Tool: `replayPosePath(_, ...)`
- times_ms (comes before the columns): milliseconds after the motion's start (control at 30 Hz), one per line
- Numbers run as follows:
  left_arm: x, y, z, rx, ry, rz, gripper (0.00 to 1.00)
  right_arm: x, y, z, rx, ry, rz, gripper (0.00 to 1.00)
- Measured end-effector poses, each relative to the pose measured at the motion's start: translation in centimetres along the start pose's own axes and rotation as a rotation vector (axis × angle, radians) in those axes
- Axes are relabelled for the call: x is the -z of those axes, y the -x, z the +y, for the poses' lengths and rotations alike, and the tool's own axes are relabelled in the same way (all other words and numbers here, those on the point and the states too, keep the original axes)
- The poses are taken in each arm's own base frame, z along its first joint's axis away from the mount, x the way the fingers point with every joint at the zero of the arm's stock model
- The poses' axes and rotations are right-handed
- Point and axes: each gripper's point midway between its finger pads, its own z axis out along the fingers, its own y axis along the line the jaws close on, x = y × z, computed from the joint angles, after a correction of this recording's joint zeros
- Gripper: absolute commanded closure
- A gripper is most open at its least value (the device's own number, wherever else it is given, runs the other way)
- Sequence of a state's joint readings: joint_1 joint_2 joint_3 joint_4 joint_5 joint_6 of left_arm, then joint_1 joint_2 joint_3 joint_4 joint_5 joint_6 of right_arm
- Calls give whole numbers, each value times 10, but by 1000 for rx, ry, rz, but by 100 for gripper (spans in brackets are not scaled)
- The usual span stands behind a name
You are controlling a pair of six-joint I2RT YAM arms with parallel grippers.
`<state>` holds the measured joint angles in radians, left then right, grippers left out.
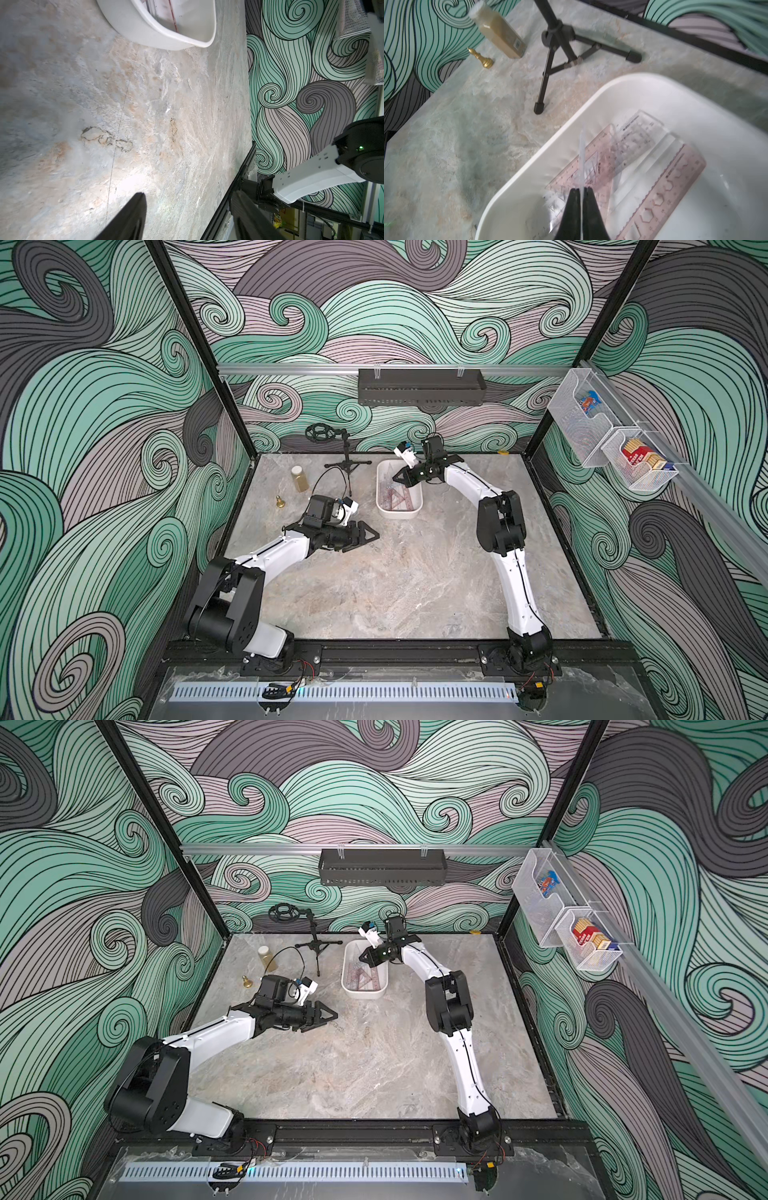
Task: Put the scattered rulers into the storage box
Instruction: Place the ruler in the storage box, then reset both arms
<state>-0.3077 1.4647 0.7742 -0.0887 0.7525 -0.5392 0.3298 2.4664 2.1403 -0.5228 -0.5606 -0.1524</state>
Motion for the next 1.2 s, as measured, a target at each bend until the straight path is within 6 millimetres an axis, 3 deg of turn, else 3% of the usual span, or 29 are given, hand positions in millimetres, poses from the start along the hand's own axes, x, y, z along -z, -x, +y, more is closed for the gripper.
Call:
replayPosePath(233, -3, 0, 8, 16, 17, 3, 31, 1, -8, 8, 9, 37, 31, 95)
replayPosePath(400, -6, -1, 13, 29, 27, 13, 30, -2, -8, 4, 3, 30, 42, 67)
replayPosePath(600, -5, 1, 13, 27, 26, 5, 29, -13, -15, -13, -20, -8, 63, 54)
replayPosePath(767, -2, 5, 18, 34, 37, -10, 25, -4, 5, -20, -10, -55, 26, 41)
replayPosePath(900, 1, 11, 28, 15, 91, -41, 12, 13, 34, -17, 19, -88, -37, 36)
replayPosePath(1033, 18, 29, 36, -40, 227, -145, 1, 42, 47, -4, -3, -173, -67, 34)
replayPosePath(1133, 52, 59, 30, -106, 337, -344, 1, 80, 32, 24, -37, -271, -126, 28)
replayPosePath(1200, 79, 75, 26, -151, 393, -509, 1, 117, 7, 49, -47, -348, -219, 17)
